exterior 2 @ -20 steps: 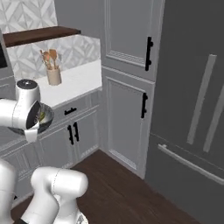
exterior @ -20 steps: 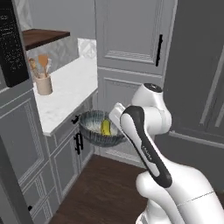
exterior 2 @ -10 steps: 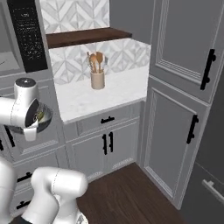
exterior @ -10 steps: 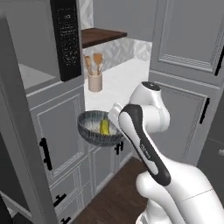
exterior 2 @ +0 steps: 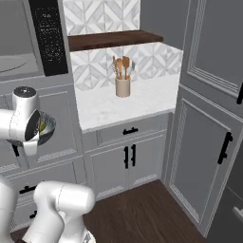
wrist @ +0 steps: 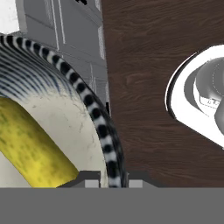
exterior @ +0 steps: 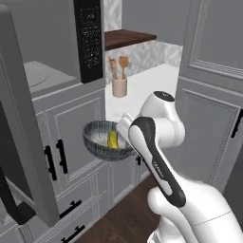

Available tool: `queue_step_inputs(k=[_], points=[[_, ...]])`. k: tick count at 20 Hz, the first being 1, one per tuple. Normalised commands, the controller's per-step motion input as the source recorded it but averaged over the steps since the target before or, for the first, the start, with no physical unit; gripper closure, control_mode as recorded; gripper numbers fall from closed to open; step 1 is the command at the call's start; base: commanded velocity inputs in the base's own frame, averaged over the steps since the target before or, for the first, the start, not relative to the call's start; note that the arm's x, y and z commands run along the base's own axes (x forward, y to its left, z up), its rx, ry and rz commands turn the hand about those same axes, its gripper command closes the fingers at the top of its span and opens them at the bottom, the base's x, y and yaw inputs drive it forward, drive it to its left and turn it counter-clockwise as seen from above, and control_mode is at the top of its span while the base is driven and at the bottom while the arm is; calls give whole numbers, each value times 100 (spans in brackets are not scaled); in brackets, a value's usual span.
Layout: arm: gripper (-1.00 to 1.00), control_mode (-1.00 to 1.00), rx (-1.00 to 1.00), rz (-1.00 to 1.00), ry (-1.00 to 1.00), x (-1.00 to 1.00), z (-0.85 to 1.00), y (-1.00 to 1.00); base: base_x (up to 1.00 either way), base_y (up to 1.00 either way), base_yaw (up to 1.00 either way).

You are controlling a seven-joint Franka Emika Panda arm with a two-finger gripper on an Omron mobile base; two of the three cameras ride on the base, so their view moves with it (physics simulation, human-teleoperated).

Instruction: Pick the cucumber from the sink and place it in the bowl. Then pick the bowl and place it in the microwave. Then close the microwave door and press the start button.

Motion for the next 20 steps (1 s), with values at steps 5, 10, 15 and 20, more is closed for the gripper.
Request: queue_step_inputs(k=[5,10,15,20], points=[[100,100,0,0,0,0,0,0,-13,0,42],[100,100,0,0,0,0,0,0,6,6,50],[100,100,0,0,0,0,0,0,32,11,51],[100,100,0,0,0,0,0,0,60,-2,41]])
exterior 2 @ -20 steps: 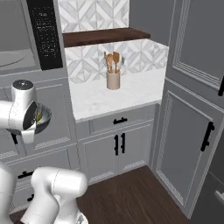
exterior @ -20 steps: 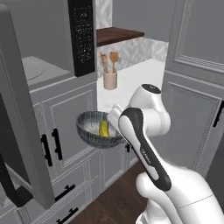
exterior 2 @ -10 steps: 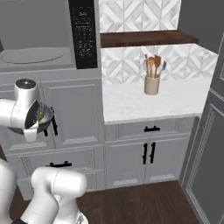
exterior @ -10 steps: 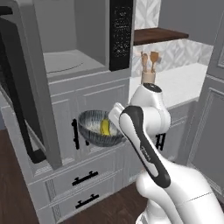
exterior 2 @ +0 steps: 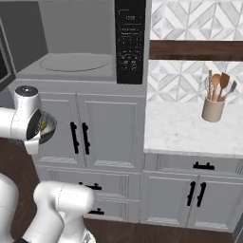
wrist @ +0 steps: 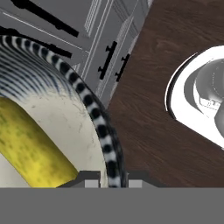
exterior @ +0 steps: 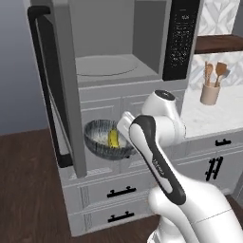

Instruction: Pick the cucumber from the sink and place it in the bowl. Then pick the bowl and place it in the microwave. Then close the microwave door and press the start button.

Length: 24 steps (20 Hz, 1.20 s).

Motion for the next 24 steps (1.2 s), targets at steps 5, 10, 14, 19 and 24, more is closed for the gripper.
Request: queue_step_inputs(k=[5,10,14,19,24], points=[[100,100,0,0,0,0,0,0,67,-7,9],[100,100,0,0,0,0,0,0,51,-1,1],[100,100,0,0,0,0,0,0,33,0,0],[100,100,0,0,0,0,0,0,51,4,4],[100,100,0,0,0,0,0,0,17,2,1]])
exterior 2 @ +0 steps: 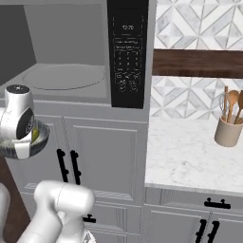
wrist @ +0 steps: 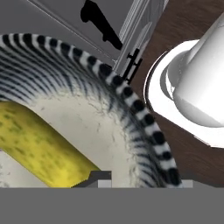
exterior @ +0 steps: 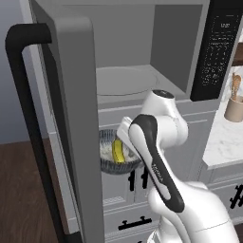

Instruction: Pick the cucumber from the sink and place it in the bowl. Then pick the bowl and place it in the microwave. Then close the microwave door and press the start button.

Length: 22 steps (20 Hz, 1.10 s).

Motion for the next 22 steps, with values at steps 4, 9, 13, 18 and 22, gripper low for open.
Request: queue_step_inputs(k=[4,9,13,18,22], points=[[100,100,0,0,0,0,0,0,-2,0,0],[100,100,0,0,0,0,0,0,0,0,0],[100,-100,1,0,-1,-23,0,0,-21,0,0],[100,-100,10,0,-4,-100,23,-2,0,0,0],[100,-100,5,0,-14,-78,92,-11,0,0,0]])
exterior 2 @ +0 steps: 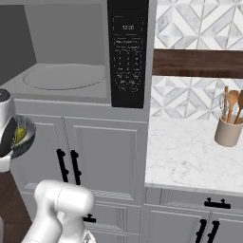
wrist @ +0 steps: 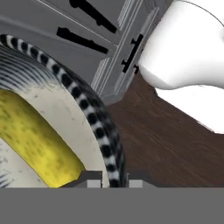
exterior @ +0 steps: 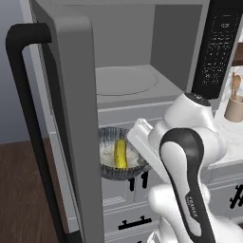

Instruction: Pick the cucumber from the sink and place it in the bowl. Then pick the bowl and place it in the microwave. Then close the microwave door and press the start button.

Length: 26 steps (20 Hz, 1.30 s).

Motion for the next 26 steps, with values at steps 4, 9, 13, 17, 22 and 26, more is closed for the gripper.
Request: queue_step_inputs(k=[4,9,13,17,22,26], points=[[100,-100,0,-2,-26,-35,100,-35,0,0,0],[100,-100,0,-10,-24,-4,100,-23,0,0,0],[100,-100,0,-17,-17,15,75,-6,0,0,0],[100,-100,0,-15,-7,54,42,-4,0,0,0],[100,-100,0,-9,0,95,12,-11,0,0,0],[100,-100,0,0,2,96,0,0,0,0,0]])
